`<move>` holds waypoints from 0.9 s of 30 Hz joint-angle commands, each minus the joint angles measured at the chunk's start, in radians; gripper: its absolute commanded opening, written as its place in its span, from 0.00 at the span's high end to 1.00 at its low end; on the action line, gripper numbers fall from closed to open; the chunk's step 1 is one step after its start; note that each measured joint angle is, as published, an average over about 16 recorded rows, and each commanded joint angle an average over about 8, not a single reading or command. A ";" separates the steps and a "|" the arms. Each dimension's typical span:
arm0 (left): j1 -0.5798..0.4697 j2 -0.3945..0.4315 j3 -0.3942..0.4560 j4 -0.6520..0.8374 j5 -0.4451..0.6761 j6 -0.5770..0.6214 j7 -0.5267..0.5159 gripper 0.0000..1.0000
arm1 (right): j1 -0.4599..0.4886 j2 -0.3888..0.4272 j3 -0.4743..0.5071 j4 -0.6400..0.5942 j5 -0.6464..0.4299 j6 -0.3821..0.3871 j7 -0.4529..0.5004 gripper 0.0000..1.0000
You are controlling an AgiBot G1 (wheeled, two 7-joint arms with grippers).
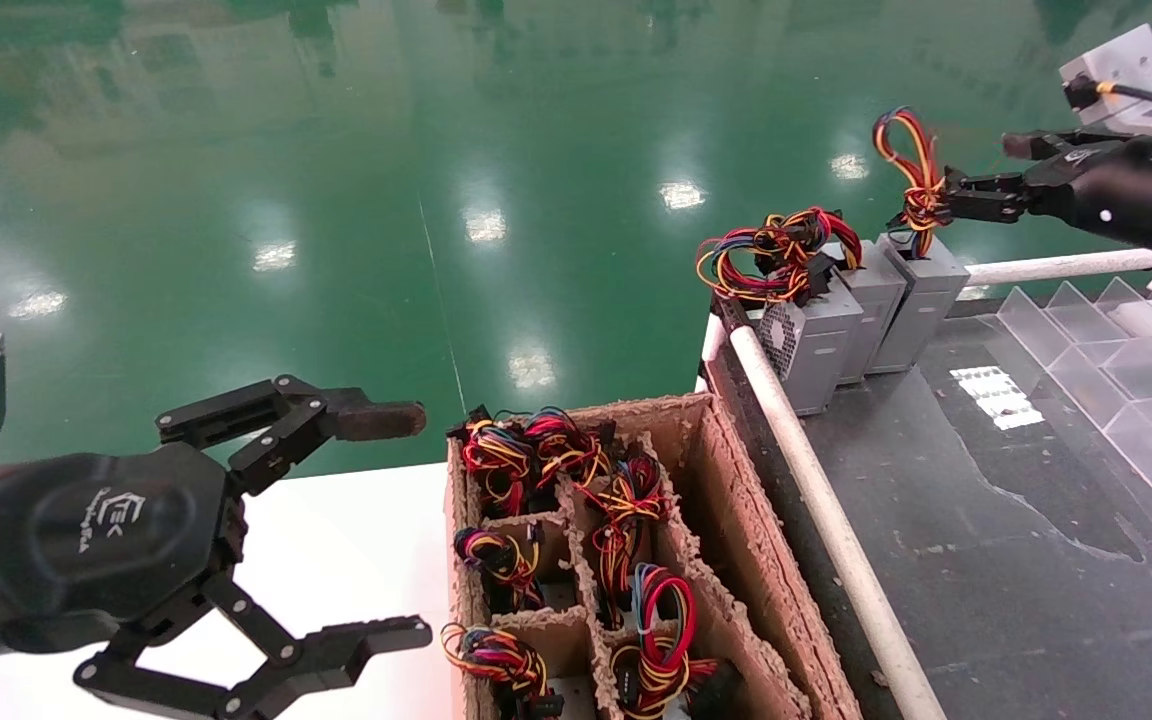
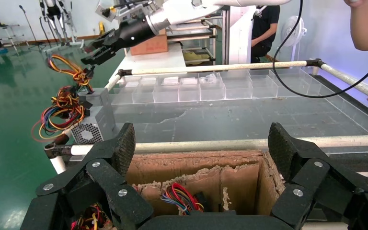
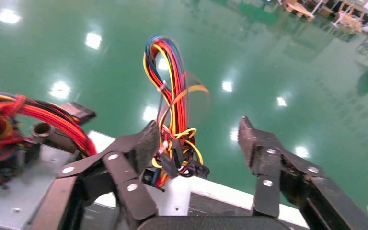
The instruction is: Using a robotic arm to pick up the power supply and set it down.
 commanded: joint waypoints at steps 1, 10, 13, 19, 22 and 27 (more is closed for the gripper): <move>0.000 0.000 0.000 0.000 0.000 0.000 0.000 0.00 | 0.007 0.007 0.000 0.000 0.000 -0.022 0.014 0.00; 0.000 0.000 0.000 0.000 0.000 0.000 0.000 0.00 | 0.037 0.096 0.069 -0.005 0.096 -0.274 0.126 0.00; 0.000 0.000 0.000 0.000 0.000 0.000 0.000 0.00 | 0.040 0.127 0.098 -0.009 0.137 -0.342 0.157 0.00; 0.000 0.000 0.000 0.000 0.000 -0.001 0.000 0.00 | 0.019 0.178 0.140 0.020 0.209 -0.432 0.194 0.00; 0.000 0.000 0.000 0.000 0.000 -0.001 0.000 0.00 | -0.015 0.191 0.145 0.072 0.231 -0.449 0.203 0.00; 0.000 0.000 0.000 0.001 0.000 0.000 0.000 0.00 | -0.087 0.209 0.148 0.182 0.268 -0.468 0.217 0.00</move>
